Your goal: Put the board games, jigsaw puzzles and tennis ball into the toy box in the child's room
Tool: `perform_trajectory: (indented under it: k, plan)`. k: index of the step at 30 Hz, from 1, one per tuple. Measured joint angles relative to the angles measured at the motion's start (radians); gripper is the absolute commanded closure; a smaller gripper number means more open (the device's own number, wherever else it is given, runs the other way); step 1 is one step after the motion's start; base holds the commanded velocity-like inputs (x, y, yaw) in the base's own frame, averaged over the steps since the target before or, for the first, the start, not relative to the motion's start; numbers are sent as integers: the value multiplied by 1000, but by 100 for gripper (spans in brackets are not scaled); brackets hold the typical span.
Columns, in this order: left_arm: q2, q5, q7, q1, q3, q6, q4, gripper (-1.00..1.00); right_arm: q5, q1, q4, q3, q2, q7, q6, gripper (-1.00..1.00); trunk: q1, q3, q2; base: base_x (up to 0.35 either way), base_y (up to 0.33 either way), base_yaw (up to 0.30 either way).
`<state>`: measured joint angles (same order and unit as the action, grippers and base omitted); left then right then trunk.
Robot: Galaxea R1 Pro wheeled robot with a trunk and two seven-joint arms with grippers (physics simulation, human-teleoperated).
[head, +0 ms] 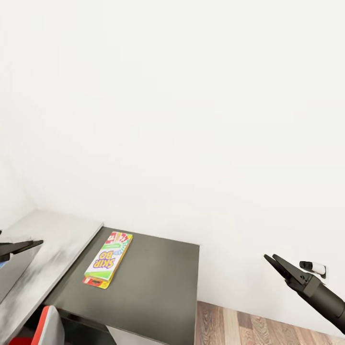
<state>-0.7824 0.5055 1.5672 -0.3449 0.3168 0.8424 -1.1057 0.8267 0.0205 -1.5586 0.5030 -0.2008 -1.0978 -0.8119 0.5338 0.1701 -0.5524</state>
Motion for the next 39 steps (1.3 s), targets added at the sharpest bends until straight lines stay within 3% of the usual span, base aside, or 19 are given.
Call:
perform_trajectory:
  k: [5,10,13,16,20,22,25,29,32,34,37,39]
  plan:
    - [-3,-2,-22,-1,0,9,0,-100,0,0,0,0,0,0,0,-100,0,-6,0,9,-1,-211]
    - [-3,-3,-191,-11,0,34,-16,-100,-1,0,0,0,0,0,0,-100,0,-12,0,2,0,-211]
    - [4,-2,-343,-30,-2,92,-50,-100,-2,0,2,0,0,1,1,-100,0,-16,0,0,0,-211]
    - [17,0,-434,-47,-3,123,-81,-100,-3,0,2,0,0,1,1,-100,0,-19,0,0,0,-211]
    - [55,1,-553,-81,-6,146,-101,-100,-3,0,3,0,0,3,1,-100,0,-24,0,0,0,-211]
    - [87,2,-635,-104,-8,154,-105,-100,-3,0,3,1,0,3,2,-100,0,-26,0,0,0,-211]
    - [125,3,-763,-134,-10,162,-102,-100,-4,0,4,0,0,4,3,-100,0,-30,0,0,0,-211]
    - [177,6,-981,-181,-18,183,-83,-100,-4,0,4,1,0,4,3,-100,0,-35,0,0,0,-211]
    - [218,9,-1141,-235,-65,190,-43,-100,-5,0,4,1,0,5,3,-100,0,-38,0,0,0,-194]
    - [231,10,-1204,-265,-101,191,-8,-100,-5,0,4,1,0,5,3,-100,0,-40,0,0,0,-120]
    - [254,11,-1330,-349,-198,189,125,-100,-5,0,4,1,0,5,3,-100,0,-41,0,0,0,-54]
    - [267,10,-1375,-396,-242,184,214,-100,-5,0,3,1,0,5,4,-100,0,-41,0,0,0,-22]
